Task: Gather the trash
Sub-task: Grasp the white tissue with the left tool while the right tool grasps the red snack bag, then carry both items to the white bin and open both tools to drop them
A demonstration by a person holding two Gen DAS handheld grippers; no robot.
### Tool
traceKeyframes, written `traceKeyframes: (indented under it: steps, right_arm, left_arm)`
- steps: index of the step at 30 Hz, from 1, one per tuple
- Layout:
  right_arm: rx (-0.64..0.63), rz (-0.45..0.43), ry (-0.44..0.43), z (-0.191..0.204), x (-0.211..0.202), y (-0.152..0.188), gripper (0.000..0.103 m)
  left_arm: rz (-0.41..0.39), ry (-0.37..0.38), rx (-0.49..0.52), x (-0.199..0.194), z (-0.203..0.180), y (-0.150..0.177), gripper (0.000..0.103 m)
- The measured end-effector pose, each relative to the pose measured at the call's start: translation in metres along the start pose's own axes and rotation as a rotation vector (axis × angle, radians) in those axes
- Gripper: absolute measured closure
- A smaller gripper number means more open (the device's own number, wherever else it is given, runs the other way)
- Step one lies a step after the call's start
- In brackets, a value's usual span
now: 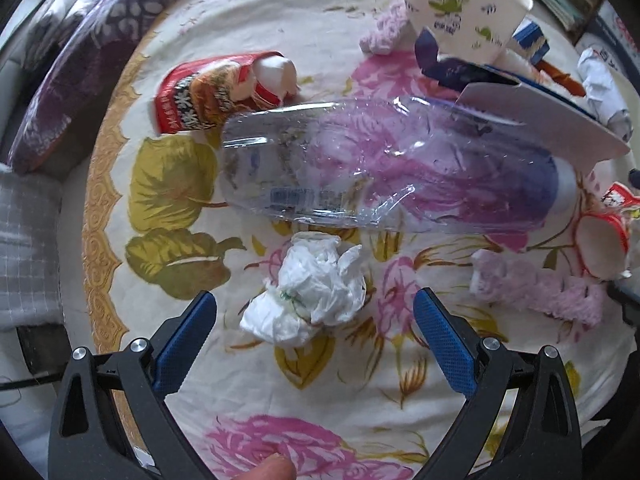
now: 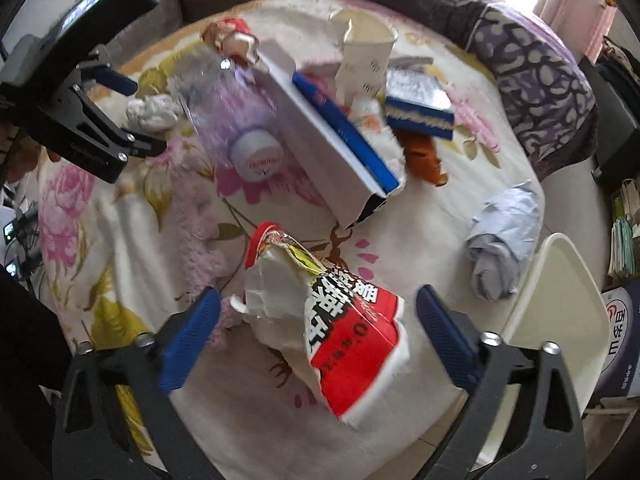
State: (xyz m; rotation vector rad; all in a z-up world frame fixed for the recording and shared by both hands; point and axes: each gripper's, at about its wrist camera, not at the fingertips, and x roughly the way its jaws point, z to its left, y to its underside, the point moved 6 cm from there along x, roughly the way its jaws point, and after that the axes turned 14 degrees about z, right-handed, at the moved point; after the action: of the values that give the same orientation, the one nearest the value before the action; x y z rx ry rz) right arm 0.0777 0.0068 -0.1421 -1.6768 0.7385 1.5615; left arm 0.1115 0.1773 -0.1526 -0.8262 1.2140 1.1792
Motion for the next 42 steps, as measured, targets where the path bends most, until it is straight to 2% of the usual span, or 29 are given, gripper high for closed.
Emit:
traceKeyframes:
  steps: [1,3,4,5,6,8,9,10,12,13,21,24,28,34,38,42]
  right_arm:
    - [0.007,0.003,-0.011,-0.001,0.002,0.0,0.026]
    - [0.01,-0.006,-0.042,0.0,0.003,-0.001,0.041]
    - [0.009,-0.018,-0.048,0.0,0.002,-0.002,0.044]
    - [0.007,-0.03,-0.058,0.001,-0.001,-0.002,0.056]
    - [0.01,-0.031,-0.064,0.001,-0.001,-0.001,0.062]
    - [0.016,-0.036,-0.073,0.001,-0.001,0.0,0.065]
    - [0.02,-0.034,-0.079,0.002,0.0,0.001,0.067]
    - [0.025,-0.033,-0.086,0.002,-0.001,0.002,0.067]
    - [0.035,-0.035,-0.105,0.002,-0.002,0.004,0.069]
    - [0.039,-0.037,-0.112,0.002,-0.003,0.005,0.069]
    - [0.056,-0.109,-0.14,0.008,-0.028,0.016,0.072]
    - [0.077,-0.153,-0.146,0.006,-0.044,0.017,0.072]
    - [0.116,-0.226,-0.142,0.0,-0.066,0.019,0.072]
    - [0.214,-0.333,-0.091,-0.019,-0.093,0.025,0.072]
    - [0.289,-0.384,-0.019,-0.04,-0.103,0.033,0.071]
    - [0.372,-0.411,0.026,-0.061,-0.106,0.04,0.071]
  left_arm:
    - [-0.001,0.007,0.005,0.001,-0.001,0.0,0.007]
    - [0.001,0.027,0.012,0.002,0.0,-0.003,0.007]
    - [0.005,0.039,0.011,0.003,0.0,-0.003,0.007]
    - [0.013,0.048,-0.001,0.006,0.002,-0.005,0.009]
    - [0.024,0.06,-0.013,0.009,0.005,-0.004,0.014]
    - [0.028,0.113,-0.026,0.01,0.008,-0.003,0.022]
    - [0.025,0.133,-0.028,0.009,0.008,-0.002,0.032]
    - [0.021,0.154,-0.032,0.007,0.008,0.0,0.037]
    - [0.02,0.158,-0.035,0.009,0.016,0.001,0.053]
    - [0.02,0.157,-0.04,0.008,0.017,0.004,0.057]
    - [-0.001,0.132,-0.094,-0.008,0.019,0.039,0.061]
    - [-0.038,0.135,-0.131,-0.03,0.018,0.056,0.061]
    - [-0.136,0.154,-0.195,-0.072,0.014,0.07,0.061]
    - [-0.277,0.194,-0.288,-0.121,-0.004,0.054,0.06]
    - [-0.334,0.191,-0.392,-0.117,0.0,0.021,0.06]
    - [-0.395,0.184,-0.472,-0.125,-0.015,0.015,0.06]
